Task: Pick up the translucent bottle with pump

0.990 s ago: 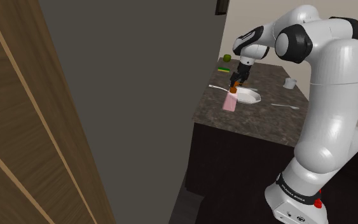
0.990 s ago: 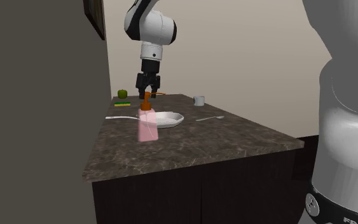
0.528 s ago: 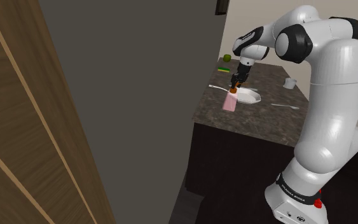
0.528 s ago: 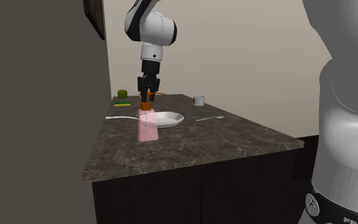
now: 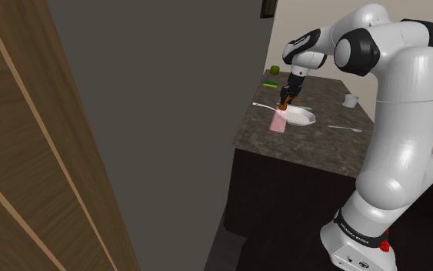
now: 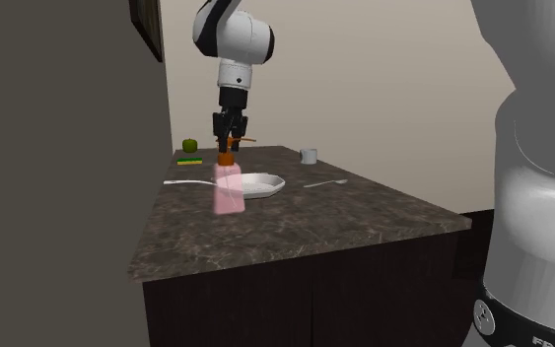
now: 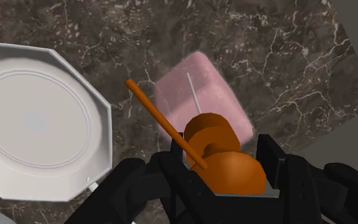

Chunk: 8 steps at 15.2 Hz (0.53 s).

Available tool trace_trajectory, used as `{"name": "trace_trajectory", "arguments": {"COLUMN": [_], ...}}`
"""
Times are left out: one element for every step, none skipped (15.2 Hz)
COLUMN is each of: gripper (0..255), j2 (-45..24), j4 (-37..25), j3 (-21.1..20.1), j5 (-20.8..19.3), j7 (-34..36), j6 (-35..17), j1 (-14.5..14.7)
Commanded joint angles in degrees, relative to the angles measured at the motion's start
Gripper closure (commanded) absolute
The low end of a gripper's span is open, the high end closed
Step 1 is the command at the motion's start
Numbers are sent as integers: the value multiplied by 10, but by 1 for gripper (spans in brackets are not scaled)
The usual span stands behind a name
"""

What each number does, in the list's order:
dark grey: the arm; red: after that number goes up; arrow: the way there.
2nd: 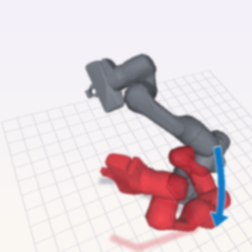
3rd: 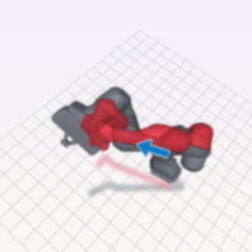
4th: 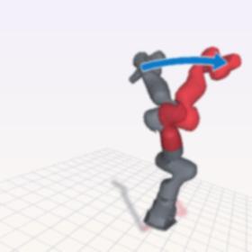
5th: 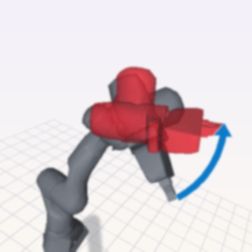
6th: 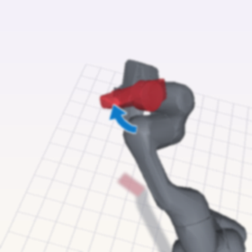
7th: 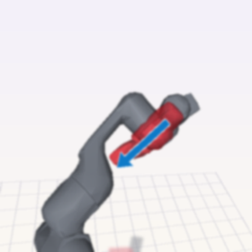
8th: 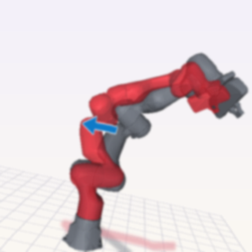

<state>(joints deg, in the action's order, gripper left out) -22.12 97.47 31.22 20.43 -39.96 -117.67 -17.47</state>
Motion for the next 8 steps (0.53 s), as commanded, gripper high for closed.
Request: {"name": "trace_trajectory", "arguments": {"gripper": [255,255,255,255,255,255,255,255], "j2": [6,8,11,13,15,17,19,21], "j4": [-7,-12,-16,-21,-26,-31,-36,-41], "j3": [2,3,4,5,5,6,7,8], "j5": [-5,-7,-9,-11,-13,-15,-16,-18], "j7": [4,6,8,10,12,14,16,17], "j6": [12,18,25,31,38,44,51,58], "j1": [1,2,2,2,2,2,2,2]}}
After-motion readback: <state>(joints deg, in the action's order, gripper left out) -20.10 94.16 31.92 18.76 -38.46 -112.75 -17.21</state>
